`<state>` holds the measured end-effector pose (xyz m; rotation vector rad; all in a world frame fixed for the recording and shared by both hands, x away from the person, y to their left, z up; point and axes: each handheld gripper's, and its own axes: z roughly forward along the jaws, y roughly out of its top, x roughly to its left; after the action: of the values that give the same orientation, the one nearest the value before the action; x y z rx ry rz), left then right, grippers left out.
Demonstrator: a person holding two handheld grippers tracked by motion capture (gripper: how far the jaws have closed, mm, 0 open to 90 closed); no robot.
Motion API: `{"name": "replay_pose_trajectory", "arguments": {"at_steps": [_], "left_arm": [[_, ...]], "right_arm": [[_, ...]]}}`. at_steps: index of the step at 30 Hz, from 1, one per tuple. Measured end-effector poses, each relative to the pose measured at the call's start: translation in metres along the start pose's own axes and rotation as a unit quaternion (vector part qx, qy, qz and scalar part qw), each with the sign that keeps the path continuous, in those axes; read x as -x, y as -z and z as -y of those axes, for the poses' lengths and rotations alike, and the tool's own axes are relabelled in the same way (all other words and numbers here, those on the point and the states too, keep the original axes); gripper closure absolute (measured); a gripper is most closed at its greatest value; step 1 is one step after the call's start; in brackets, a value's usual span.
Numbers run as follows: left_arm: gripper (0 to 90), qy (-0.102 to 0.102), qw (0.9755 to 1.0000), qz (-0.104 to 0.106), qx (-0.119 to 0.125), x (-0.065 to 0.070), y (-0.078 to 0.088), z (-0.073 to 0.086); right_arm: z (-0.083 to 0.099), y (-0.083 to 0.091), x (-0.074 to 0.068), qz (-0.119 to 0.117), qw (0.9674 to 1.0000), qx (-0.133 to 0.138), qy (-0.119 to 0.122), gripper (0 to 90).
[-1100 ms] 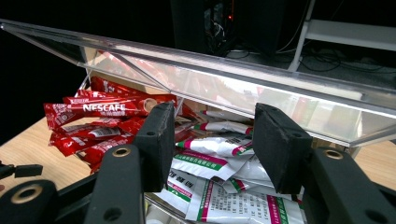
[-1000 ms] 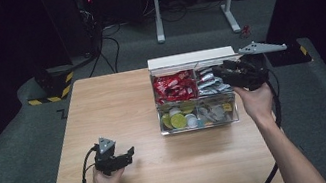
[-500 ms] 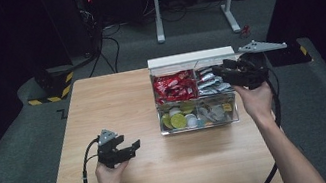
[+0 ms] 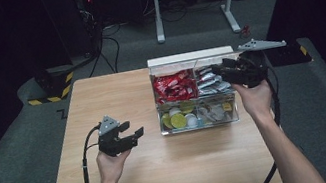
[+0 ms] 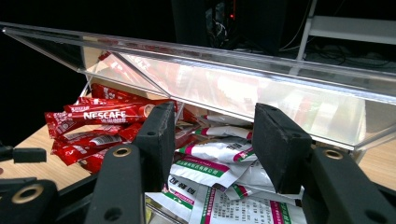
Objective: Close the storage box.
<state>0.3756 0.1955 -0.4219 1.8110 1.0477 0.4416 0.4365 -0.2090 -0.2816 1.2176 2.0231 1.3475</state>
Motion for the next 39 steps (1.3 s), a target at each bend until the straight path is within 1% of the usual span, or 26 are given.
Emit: {"name": "replay_pose_trajectory", "arguments": {"at_steps": [1, 2, 3, 4, 5, 6, 8, 10, 11, 12, 13, 14, 15, 16, 18, 19, 20, 21, 23, 26, 27, 29, 35, 36, 39], "left_arm": [[39.4, -0.013, 0.9999, -0.004, 0.005, 0.002, 0.001, -0.004], [40.0, -0.016, 0.9998, -0.001, 0.010, 0.003, 0.002, -0.007], [40.2, -0.014, 0.9998, 0.004, 0.016, 0.005, 0.003, -0.009], [40.2, -0.018, 0.9996, 0.008, 0.021, 0.006, 0.004, -0.011], [40.3, -0.018, 0.9996, 0.008, 0.021, 0.006, 0.004, -0.011], [40.3, -0.028, 0.9993, 0.010, 0.024, 0.009, 0.005, -0.017], [40.4, -0.028, 0.9991, 0.017, 0.027, 0.011, 0.006, -0.022], [37.9, -0.025, 0.9992, 0.021, 0.025, 0.012, 0.006, -0.025], [37.9, -0.026, 0.9991, 0.022, 0.026, 0.014, 0.005, -0.032], [38.3, -0.022, 0.9991, 0.024, 0.028, 0.016, 0.005, -0.035], [38.9, -0.022, 0.9991, 0.024, 0.028, 0.016, 0.005, -0.035], [39.3, -0.017, 0.9988, 0.032, 0.033, 0.018, 0.005, -0.042], [39.6, -0.019, 0.9986, 0.034, 0.037, 0.019, 0.005, -0.046], [40.0, -0.019, 0.9986, 0.034, 0.037, 0.019, 0.005, -0.046], [40.1, -0.023, 0.9982, 0.036, 0.042, 0.023, 0.006, -0.054], [40.5, -0.030, 0.9978, 0.037, 0.046, 0.027, 0.006, -0.063], [40.5, -0.034, 0.9976, 0.038, 0.046, 0.029, 0.005, -0.067], [40.5, -0.034, 0.9976, 0.038, 0.046, 0.029, 0.005, -0.067], [40.8, -0.042, 0.9970, 0.041, 0.050, 0.033, 0.003, -0.078], [41.3, -0.042, 0.9968, 0.048, 0.047, 0.036, -0.001, -0.087], [41.7, -0.042, 0.9968, 0.048, 0.047, 0.036, -0.001, -0.087], [42.3, -0.044, 0.9965, 0.055, 0.045, 0.038, -0.003, -0.093], [43.6, -0.045, 0.9964, 0.059, 0.040, 0.040, -0.008, -0.101], [43.7, -0.050, 0.9963, 0.058, 0.038, 0.041, -0.010, -0.104], [43.9, -0.055, 0.9964, 0.056, 0.033, 0.043, -0.014, -0.109]], "right_arm": [[0.000, -0.001, 0.000, 0.000, 1.0000, -0.001, 0.001, 49.1], [0.000, -0.001, 0.000, 0.000, 1.0000, -0.001, 0.001, 49.2], [0.000, -0.001, 0.000, 0.000, 1.0000, -0.001, 0.000, 49.2], [0.000, -0.001, 0.000, 0.001, 1.0000, -0.001, -0.001, 49.1], [0.000, -0.001, 0.000, 0.001, 1.0000, 0.000, -0.002, 49.1], [0.000, -0.001, 0.000, 0.001, 1.0000, 0.001, -0.001, 49.1], [0.001, -0.001, 0.000, 0.000, 1.0000, 0.003, -0.002, 49.1], [0.001, -0.001, 0.001, -0.002, 1.0000, 0.003, -0.003, 49.0], [0.001, -0.001, 0.001, -0.002, 1.0000, 0.003, -0.004, 48.9], [0.001, -0.001, 0.000, -0.002, 1.0000, 0.004, -0.004, 48.9], [0.001, -0.001, 0.000, -0.002, 1.0000, 0.004, -0.004, 48.9], [0.002, -0.001, 0.000, -0.002, 1.0000, 0.006, -0.003, 48.9], [0.002, -0.001, 0.000, -0.001, 1.0000, 0.004, -0.005, 48.8], [0.002, -0.001, 0.000, -0.001, 1.0000, 0.004, -0.005, 48.8], [0.001, -0.001, 0.000, 0.000, 1.0000, 0.005, -0.004, 48.5], [0.001, -0.001, 0.000, 0.000, 1.0000, 0.003, -0.003, 48.6], [0.001, -0.001, 0.000, -0.002, 1.0000, 0.001, -0.006, 48.6], [0.001, -0.001, 0.000, -0.002, 1.0000, 0.001, -0.006, 48.6], [0.001, -0.001, 0.000, -0.001, 1.0000, 0.003, -0.004, 48.4], [0.001, -0.001, 0.000, -0.001, 1.0000, 0.003, -0.007, 48.3], [0.001, -0.001, 0.000, -0.001, 1.0000, 0.003, -0.009, 48.2], [0.001, -0.001, 0.000, -0.003, 1.0000, 0.004, -0.009, 48.3], [0.001, -0.001, 0.001, -0.004, 0.9999, 0.003, -0.009, 48.3], [0.001, -0.001, 0.001, -0.004, 0.9999, 0.003, -0.009, 48.3], [0.001, -0.001, 0.001, -0.004, 0.9999, 0.004, -0.009, 48.3]]}}
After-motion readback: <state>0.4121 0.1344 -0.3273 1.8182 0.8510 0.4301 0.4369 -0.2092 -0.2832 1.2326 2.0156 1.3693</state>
